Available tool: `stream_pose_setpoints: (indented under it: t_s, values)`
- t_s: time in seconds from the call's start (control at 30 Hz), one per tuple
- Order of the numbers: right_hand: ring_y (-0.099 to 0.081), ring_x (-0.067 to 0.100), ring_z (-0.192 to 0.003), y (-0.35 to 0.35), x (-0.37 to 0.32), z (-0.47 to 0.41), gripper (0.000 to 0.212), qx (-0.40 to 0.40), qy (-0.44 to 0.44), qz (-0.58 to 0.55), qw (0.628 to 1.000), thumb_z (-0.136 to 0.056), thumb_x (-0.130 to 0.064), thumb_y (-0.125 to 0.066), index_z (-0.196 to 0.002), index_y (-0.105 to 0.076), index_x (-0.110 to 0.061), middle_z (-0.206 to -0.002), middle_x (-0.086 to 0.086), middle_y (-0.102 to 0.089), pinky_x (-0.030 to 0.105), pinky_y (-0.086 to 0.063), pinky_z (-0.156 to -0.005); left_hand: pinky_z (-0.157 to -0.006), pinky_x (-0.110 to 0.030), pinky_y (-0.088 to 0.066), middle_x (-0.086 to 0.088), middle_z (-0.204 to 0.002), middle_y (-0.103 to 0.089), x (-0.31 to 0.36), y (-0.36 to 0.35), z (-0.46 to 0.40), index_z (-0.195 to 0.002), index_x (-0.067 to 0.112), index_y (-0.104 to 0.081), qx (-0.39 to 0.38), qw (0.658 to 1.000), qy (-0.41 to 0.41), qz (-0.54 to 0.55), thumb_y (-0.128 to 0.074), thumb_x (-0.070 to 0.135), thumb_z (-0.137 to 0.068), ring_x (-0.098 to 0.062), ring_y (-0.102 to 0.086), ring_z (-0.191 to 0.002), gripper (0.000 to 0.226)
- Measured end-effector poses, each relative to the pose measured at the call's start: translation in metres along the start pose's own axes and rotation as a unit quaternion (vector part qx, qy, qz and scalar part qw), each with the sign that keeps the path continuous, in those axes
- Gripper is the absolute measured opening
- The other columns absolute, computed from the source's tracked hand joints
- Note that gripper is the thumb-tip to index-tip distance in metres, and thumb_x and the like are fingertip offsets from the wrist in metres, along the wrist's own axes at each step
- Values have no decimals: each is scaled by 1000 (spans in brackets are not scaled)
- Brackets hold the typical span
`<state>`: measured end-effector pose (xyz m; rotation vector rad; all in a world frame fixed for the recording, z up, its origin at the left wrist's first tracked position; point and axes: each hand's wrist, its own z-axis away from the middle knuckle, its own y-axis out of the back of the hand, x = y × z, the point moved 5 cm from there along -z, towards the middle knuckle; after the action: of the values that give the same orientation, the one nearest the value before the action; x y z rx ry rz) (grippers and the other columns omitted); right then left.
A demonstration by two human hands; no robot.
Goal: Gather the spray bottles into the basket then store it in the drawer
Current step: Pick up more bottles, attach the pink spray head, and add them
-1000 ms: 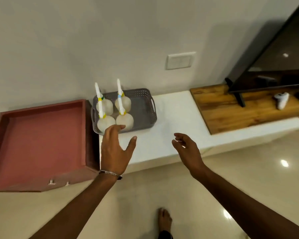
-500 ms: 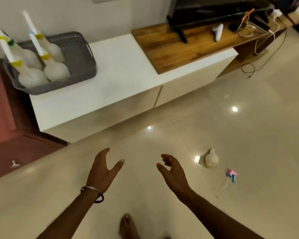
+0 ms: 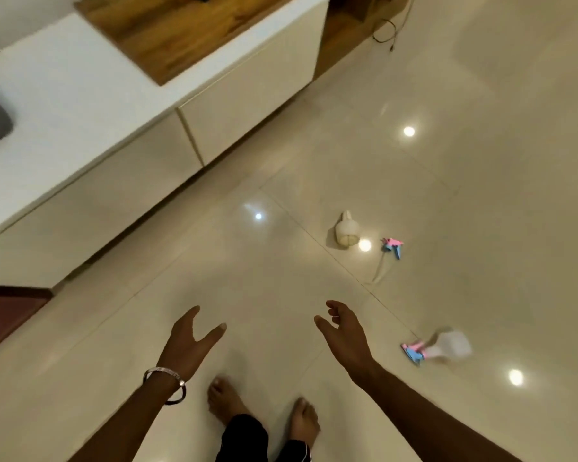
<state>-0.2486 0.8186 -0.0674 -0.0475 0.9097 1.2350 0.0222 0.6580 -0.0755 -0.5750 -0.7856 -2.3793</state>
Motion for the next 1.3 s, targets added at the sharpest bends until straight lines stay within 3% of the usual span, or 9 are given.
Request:
stream_pose_setpoints:
  t_s: [0.27,0.47,0.63,0.77,0.9,1.07,1.17,1.3]
  values:
    - [-52,12,-120,106,89,-22,49,86,-60,-87,991,-91,-35,-67,-137,-51,-27,-133,-5,-54,37,-46,-105,-114,-42,-31,-1,-155,-29,99,-155,-35,-146,31,-30,-107,990,-62,-71,-69,60,-74,-22,-33,-140,87]
    - [-53,12,-121,182,164,-35,48,157,-127,-142,969,-90,-32,-69,-135,-53,-26,-132,-4,-56,29,-44,-99,-113,-41,-33,-2,-155,-29,168,-304,-47,-146,30,-31,-211,961,-114,-135,-70,55,-77,-21,-34,-140,84]
    - [-54,9,-106,233,229,-66,50,220,-172,-170,945,-89,-31,-71,-134,-53,-26,-128,-4,-55,24,-40,-90,-114,-42,-32,-1,-155,-29,206,-427,-63,-147,30,-30,-287,926,-153,-192,-70,55,-77,-20,-34,-140,84]
    - [-53,15,-119,248,285,-86,62,257,-205,-199,923,-86,-33,-73,-142,-47,-24,-129,-5,-50,27,-41,-93,-113,-42,-34,-1,-153,-32,206,-510,-67,-146,30,-31,-327,904,-160,-225,-70,53,-78,-21,-37,-138,81]
    - [-48,20,-132,251,346,-112,71,275,-229,-227,906,-86,-34,-73,-148,-39,-26,-144,2,-46,37,-43,-108,-113,-41,-34,-4,-152,-34,180,-591,-77,-146,28,-32,-359,884,-150,-260,-70,49,-80,-22,-37,-137,79]
    - [-40,21,-140,262,418,-152,84,300,-230,-226,898,-83,-28,-78,-152,-31,-20,-153,4,-39,29,-37,-107,-111,-37,-35,-9,-152,-36,142,-685,-96,-147,25,-30,-377,878,-106,-275,-66,44,-85,-24,-38,-138,74]
    - [-36,23,-142,269,455,-176,93,332,-200,-225,894,-78,-23,-84,-152,-28,-16,-154,7,-38,28,-33,-113,-96,-27,-36,-13,-150,-39,124,-734,-110,-147,24,-32,-374,889,-78,-253,-62,45,-87,-24,-41,-135,70]
    - [-30,22,-144,259,491,-198,113,345,-209,-234,885,-74,-34,-86,-157,-11,-21,-158,7,-27,23,-32,-101,-80,-20,-38,-8,-147,-44,101,-773,-123,-147,25,-32,-381,891,-62,-240,-56,51,-89,-21,-49,-123,68]
